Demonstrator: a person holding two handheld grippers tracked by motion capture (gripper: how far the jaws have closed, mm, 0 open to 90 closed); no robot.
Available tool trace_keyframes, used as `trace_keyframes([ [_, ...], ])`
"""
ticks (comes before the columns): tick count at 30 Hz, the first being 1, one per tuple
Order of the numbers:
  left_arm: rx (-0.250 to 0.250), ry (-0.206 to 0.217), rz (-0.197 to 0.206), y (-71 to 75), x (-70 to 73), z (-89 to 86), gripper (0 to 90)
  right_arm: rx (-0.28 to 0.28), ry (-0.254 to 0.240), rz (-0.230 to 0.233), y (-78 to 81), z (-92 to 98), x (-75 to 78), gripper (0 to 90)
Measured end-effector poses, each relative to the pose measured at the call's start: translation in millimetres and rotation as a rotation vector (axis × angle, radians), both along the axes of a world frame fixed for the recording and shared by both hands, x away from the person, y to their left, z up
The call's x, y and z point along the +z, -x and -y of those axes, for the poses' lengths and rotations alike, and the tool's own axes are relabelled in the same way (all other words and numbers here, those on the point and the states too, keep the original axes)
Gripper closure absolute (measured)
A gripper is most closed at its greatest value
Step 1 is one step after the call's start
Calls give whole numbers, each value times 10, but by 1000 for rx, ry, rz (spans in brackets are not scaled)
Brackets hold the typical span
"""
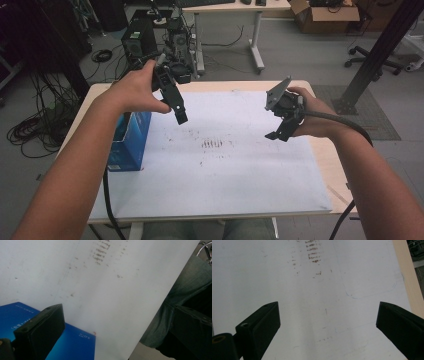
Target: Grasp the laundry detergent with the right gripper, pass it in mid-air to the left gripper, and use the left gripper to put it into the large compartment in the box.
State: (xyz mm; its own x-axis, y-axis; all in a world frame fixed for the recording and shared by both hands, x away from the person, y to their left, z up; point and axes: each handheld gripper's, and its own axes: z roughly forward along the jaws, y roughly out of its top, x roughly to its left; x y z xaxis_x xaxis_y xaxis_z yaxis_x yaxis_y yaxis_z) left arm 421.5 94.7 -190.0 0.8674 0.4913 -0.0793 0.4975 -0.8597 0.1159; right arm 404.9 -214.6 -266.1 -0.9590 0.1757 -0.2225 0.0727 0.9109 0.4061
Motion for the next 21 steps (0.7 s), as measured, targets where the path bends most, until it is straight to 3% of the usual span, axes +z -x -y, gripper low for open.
trace_keyframes([
  [8,2,-8,2,-25,12,33,2,-3,2,-6,-99,-1,-39,54],
  [21,16,-18,19,-26,16,40,2,0,12,-12,-102,-23,-80,54],
])
